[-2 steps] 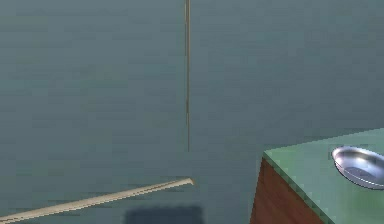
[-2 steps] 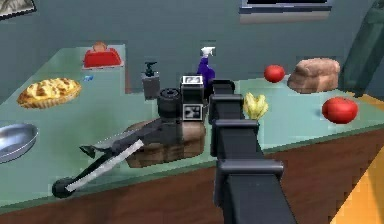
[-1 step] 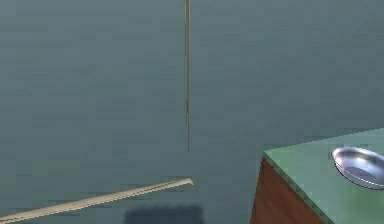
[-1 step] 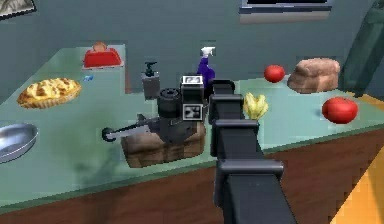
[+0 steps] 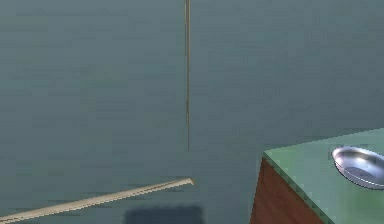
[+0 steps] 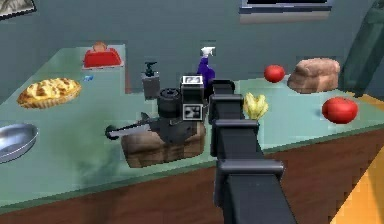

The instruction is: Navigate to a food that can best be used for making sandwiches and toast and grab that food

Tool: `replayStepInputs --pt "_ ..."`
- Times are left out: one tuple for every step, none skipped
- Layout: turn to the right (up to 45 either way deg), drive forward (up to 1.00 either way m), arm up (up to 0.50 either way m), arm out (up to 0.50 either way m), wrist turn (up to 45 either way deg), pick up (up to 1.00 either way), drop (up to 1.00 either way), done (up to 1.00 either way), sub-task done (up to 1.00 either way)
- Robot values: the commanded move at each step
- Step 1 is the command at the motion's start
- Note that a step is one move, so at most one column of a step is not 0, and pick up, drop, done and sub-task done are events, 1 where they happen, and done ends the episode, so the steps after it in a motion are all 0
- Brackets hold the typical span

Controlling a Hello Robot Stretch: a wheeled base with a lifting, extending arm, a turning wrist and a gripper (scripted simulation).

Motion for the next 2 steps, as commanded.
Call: replayStepInputs --pt "0.0 0.00 -0.08 0.00 0.0 0.00 0.00 0.00 0.00" --pt "0.0 0.00 0.00 0.00 0.0 1.00 0.00 0.00 0.00"
